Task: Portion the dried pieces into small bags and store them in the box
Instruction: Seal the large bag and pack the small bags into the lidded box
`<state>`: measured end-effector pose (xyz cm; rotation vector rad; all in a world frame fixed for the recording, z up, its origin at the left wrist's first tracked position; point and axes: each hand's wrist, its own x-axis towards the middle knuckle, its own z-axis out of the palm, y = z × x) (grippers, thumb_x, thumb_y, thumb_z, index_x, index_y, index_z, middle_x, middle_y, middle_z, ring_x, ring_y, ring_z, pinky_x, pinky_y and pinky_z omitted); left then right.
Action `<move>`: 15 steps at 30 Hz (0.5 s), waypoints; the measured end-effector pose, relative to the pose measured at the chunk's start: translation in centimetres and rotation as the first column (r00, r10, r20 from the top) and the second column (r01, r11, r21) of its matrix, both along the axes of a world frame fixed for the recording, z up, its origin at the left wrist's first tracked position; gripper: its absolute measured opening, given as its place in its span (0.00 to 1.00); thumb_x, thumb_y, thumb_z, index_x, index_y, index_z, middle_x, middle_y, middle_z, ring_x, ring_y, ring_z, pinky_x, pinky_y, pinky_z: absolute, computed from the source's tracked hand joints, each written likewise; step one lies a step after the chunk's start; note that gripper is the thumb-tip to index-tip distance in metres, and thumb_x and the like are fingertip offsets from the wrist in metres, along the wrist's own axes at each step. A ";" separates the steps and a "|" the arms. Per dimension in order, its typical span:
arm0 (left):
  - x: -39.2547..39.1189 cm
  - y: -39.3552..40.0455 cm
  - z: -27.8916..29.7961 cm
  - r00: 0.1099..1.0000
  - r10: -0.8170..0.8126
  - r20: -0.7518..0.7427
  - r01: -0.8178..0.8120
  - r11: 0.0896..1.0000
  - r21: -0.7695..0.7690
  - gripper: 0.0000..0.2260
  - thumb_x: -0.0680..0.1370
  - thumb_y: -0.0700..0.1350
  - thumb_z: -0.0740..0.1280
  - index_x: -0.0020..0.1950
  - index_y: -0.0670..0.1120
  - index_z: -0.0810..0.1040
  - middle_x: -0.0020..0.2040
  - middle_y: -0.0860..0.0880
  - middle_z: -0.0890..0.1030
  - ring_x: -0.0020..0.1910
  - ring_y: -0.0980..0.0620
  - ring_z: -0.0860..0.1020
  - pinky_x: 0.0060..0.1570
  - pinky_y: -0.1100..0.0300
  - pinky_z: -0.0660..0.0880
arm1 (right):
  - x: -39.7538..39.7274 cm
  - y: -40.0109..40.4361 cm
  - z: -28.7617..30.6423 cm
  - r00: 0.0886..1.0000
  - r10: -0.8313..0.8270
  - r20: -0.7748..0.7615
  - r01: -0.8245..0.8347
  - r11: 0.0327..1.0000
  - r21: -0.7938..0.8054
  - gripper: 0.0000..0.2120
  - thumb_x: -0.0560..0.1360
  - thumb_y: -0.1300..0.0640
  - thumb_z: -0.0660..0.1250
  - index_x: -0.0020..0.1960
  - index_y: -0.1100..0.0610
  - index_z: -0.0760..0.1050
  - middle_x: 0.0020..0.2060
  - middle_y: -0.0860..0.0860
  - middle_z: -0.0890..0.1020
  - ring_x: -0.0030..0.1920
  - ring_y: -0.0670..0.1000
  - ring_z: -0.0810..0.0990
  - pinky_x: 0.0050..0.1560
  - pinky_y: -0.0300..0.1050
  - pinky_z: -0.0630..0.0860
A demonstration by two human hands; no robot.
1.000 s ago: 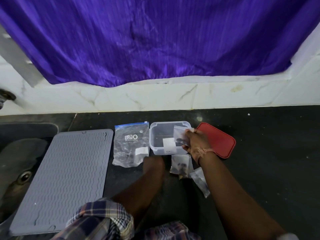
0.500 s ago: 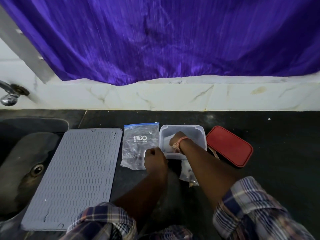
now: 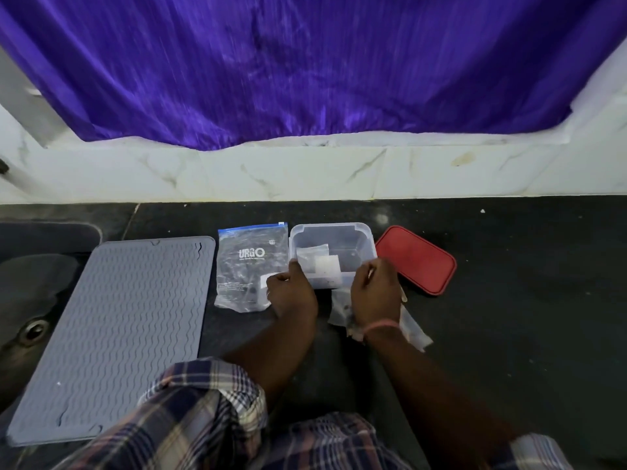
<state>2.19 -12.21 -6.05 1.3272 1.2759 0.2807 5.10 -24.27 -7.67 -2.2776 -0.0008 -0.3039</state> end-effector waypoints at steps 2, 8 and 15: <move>-0.3 -0.7 -0.1 1.000 0.009 -0.011 -0.009 1.000 -0.012 0.22 0.83 0.58 0.60 0.66 0.41 0.76 0.66 0.38 0.79 0.64 0.37 0.77 0.66 0.47 0.70 | -1.9 -0.1 -1.1 0.995 -0.033 -0.094 0.035 0.999 0.018 0.02 0.80 0.55 0.58 0.49 0.52 0.67 0.41 0.51 0.77 0.43 0.52 0.78 0.45 0.47 0.76; -1.0 -1.1 -0.5 0.997 -0.064 -0.044 0.060 0.995 -0.075 0.22 0.86 0.50 0.53 0.72 0.36 0.69 0.69 0.34 0.74 0.67 0.35 0.75 0.64 0.46 0.73 | -2.3 0.2 -1.3 0.992 -0.030 -0.124 0.040 0.996 0.081 0.08 0.72 0.64 0.61 0.50 0.58 0.68 0.46 0.57 0.78 0.49 0.55 0.78 0.51 0.48 0.76; -2.3 -2.9 -2.1 0.879 -0.463 -0.118 0.393 0.841 -0.372 0.06 0.80 0.38 0.67 0.48 0.36 0.81 0.46 0.37 0.82 0.40 0.41 0.81 0.37 0.52 0.81 | -3.3 0.7 -2.9 0.823 -0.101 -0.558 0.049 0.993 -0.108 0.22 0.72 0.57 0.69 0.63 0.62 0.68 0.58 0.62 0.79 0.60 0.63 0.78 0.58 0.52 0.76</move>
